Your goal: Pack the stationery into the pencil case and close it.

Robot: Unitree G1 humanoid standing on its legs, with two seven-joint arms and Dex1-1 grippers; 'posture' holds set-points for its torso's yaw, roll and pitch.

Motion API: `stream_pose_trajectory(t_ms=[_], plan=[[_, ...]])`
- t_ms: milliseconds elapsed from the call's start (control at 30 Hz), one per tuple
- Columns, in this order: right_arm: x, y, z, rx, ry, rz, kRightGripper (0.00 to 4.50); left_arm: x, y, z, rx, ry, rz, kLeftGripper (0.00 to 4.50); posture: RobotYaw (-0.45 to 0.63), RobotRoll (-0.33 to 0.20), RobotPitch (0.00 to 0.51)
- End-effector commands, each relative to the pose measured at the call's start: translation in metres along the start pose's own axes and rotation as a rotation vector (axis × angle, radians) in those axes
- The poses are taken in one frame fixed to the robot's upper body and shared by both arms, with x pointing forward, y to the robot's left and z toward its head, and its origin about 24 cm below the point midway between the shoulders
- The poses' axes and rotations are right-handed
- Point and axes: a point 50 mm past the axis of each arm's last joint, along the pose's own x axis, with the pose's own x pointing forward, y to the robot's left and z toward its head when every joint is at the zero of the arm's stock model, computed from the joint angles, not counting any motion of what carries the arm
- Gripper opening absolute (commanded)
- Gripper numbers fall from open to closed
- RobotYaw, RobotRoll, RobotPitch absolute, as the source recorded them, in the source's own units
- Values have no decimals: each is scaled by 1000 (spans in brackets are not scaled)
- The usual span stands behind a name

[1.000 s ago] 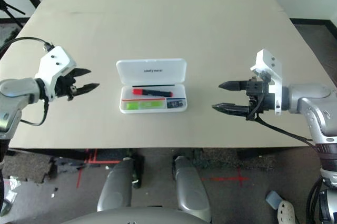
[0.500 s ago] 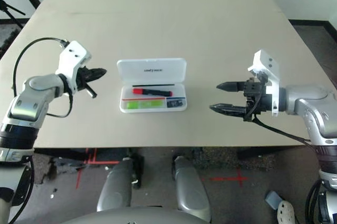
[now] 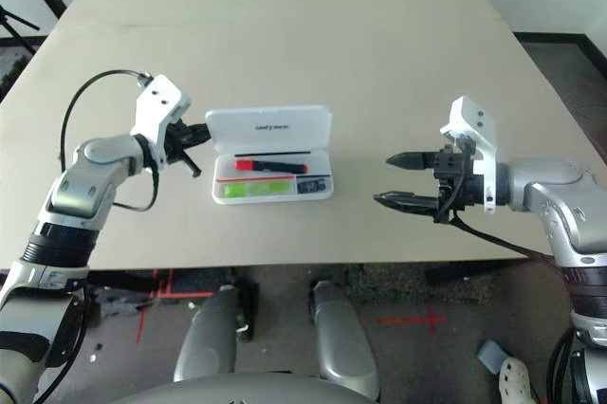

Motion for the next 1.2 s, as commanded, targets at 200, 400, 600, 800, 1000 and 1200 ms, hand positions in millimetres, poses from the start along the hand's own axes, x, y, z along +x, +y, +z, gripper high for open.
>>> stream_pose_trajectory(t_ms=[200, 400, 600, 800, 1000, 1200], plan=[[4, 1, -1, -4, 4, 11, 4500, -11, -32, 11, 32, -51, -235, 22, -55, 0, 191], [4, 1, -3, -6, 11, 12, 4500, -9, -42, 18, 64, -69, -279, 22, -56, 0, 190], [4, 1, -4, -6, 18, 13, 4500, -5, -57, 22, 93, -68, -342, 22, -56, 0, 191], [7, 1, -6, -5, 24, 15, 4500, 2, -77, -8, 142, 43, -429, 22, -55, 0, 193], [8, 1, -7, -6, 30, 16, 4500, 7, -82, -26, 171, 127, -448, 22, -53, 0, 196], [10, -2, -6, -16, 18, -13, 4500, 9, -72, -19, 121, 34, -357, 22, -56, 0, 199]])
